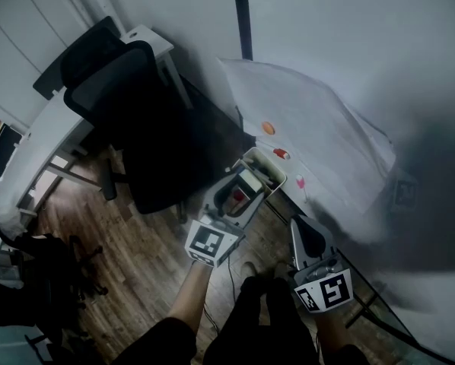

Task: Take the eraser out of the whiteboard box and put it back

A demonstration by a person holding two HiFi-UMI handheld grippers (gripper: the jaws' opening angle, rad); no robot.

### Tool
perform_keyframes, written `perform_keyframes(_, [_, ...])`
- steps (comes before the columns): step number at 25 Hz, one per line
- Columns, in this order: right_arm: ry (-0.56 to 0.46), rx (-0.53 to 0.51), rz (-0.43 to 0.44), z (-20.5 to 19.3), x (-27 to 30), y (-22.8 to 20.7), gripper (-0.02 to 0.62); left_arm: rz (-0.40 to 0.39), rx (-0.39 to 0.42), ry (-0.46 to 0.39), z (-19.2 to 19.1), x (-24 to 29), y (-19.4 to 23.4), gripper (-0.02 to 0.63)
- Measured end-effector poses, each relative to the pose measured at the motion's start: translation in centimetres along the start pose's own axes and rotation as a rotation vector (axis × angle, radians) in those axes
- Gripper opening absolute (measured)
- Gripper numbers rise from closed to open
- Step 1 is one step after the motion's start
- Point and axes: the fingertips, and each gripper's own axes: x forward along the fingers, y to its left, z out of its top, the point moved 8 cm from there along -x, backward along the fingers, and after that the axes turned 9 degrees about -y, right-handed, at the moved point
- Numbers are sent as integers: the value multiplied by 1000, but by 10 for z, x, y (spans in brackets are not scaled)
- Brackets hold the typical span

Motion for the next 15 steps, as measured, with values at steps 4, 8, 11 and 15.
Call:
perform_keyframes(4, [0, 1, -3, -2, -1, 0, 3, 3, -2, -14, 3, 0, 0, 244])
perform_keyframes(8, [1, 3, -2, -2, -2, 1, 3, 1, 1, -15, 5, 0, 0, 244])
perform_keyframes(11, [-1, 3, 0, -2, -2, 1, 3, 2, -2, -15, 6, -1, -1, 244])
perform_keyframes(15, [-7, 1, 7, 1, -2, 0, 3, 8, -4, -19, 10, -2, -3, 243])
